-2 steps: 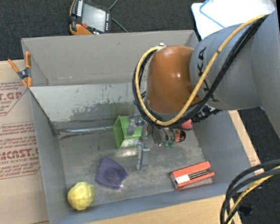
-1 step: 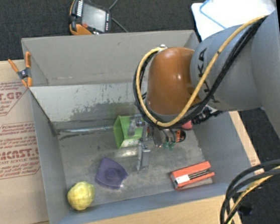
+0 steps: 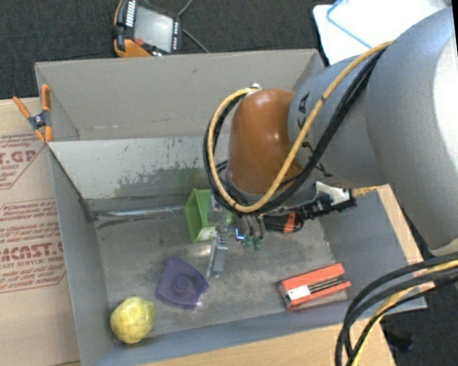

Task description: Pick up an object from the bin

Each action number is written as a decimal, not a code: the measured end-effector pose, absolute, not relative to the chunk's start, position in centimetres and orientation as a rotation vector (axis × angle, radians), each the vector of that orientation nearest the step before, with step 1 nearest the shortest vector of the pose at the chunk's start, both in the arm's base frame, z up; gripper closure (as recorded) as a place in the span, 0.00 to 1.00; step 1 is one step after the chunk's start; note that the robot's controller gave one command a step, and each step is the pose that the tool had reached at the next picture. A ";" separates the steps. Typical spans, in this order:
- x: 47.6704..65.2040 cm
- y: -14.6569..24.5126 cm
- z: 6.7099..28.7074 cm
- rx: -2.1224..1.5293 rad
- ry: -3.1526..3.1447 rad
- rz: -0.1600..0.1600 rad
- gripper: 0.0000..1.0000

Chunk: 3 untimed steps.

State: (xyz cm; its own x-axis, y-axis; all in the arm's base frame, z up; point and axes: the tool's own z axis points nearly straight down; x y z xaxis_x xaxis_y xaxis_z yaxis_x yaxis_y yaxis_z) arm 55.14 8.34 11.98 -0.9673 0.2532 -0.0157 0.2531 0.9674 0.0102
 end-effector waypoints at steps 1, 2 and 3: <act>55.3 7.9 11.8 0.296 3.107 0.013 0.00; 57.7 8.6 10.5 0.704 3.007 0.035 0.00; 57.0 7.2 10.7 0.427 3.049 0.035 1.00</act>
Offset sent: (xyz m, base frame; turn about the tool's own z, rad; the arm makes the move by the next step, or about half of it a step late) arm 0.0205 0.0019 -0.0347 0.2065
